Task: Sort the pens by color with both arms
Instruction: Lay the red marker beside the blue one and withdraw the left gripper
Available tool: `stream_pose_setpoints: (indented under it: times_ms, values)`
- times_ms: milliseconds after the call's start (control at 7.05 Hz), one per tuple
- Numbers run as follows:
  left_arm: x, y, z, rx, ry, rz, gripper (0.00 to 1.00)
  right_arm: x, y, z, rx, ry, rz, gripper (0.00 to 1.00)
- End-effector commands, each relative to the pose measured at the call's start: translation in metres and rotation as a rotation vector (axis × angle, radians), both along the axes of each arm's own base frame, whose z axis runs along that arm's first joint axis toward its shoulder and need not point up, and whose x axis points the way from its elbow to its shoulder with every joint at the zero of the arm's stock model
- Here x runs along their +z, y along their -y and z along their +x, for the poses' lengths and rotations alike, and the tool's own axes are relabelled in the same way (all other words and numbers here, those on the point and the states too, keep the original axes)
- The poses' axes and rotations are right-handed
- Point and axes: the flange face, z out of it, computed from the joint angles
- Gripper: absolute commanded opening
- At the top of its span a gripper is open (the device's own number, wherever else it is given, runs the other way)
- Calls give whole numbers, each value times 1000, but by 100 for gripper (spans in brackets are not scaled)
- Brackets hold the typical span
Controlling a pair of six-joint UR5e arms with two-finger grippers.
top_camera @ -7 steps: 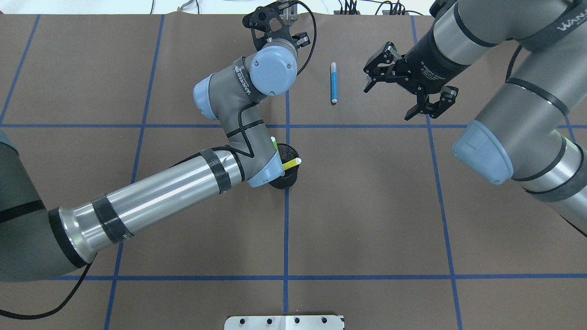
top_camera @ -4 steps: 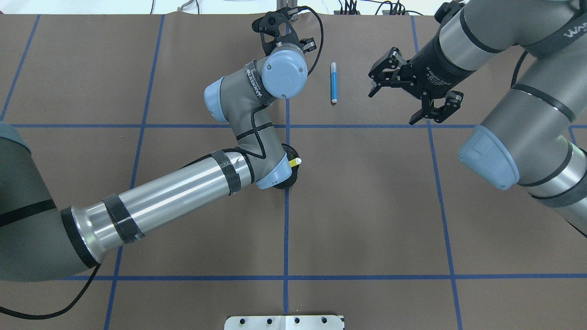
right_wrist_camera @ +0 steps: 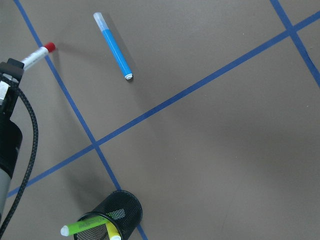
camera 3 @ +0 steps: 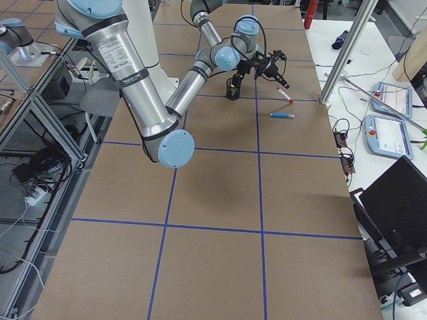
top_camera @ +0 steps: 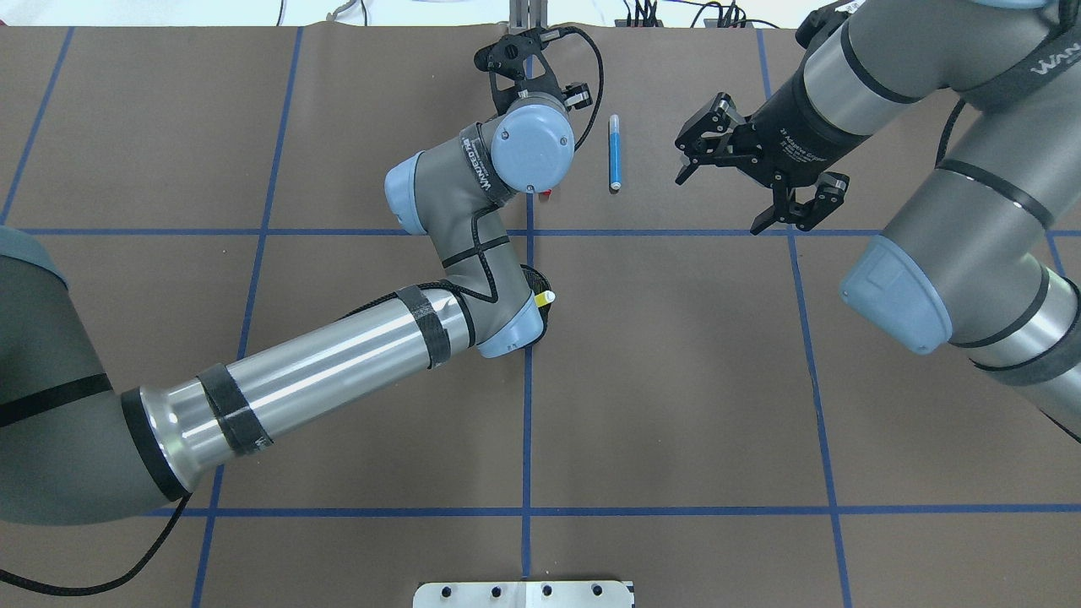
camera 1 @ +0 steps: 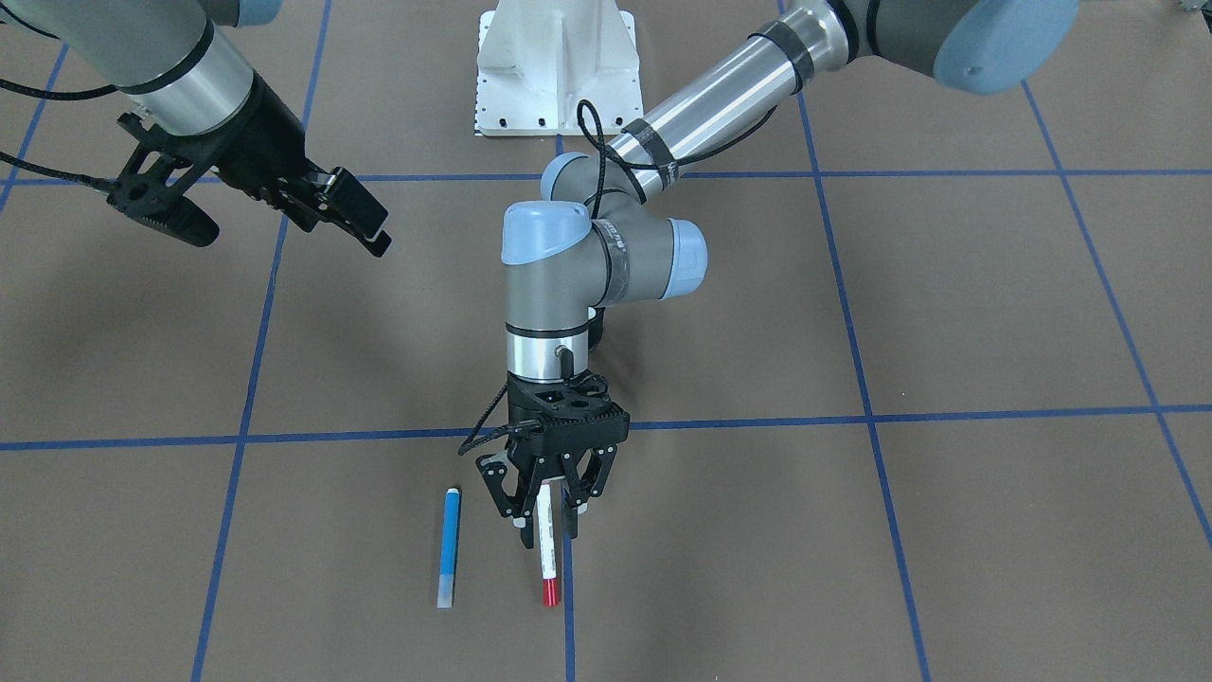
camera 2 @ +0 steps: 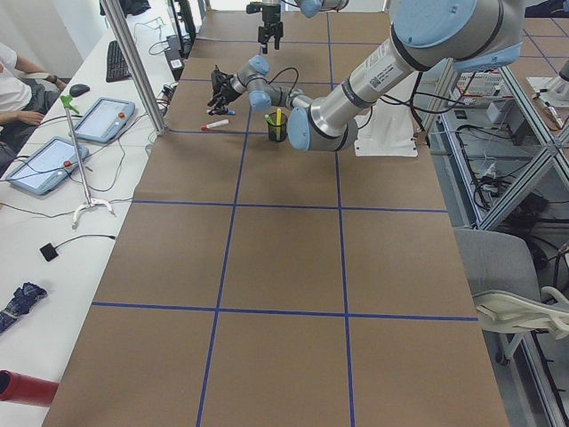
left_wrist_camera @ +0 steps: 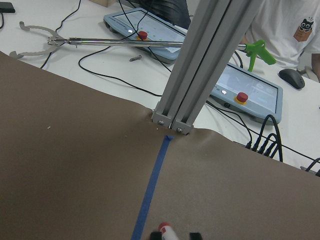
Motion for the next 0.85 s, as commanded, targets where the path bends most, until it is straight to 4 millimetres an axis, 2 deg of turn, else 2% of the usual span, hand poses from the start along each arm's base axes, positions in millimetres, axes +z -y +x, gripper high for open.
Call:
stream_pose_setpoints:
  times_ms: [0,142,284,425,709]
  values:
    - [-24,1,-20,75,11,57,100,-1,0,-5,-5,-2,0,99]
    - [-22,11,-61,127,-5,49,100,-3,-1,-17,-15,-7,0,99]
    - [-5,20,-116,190,-51,17,100,-9,-4,-25,-19,-3,3,99]
    - [37,20,-178,274,-68,-9,100,-28,0,-43,-22,3,14,99]
    - [112,5,-299,378,-29,15,100,-68,8,-93,-3,-9,43,99]
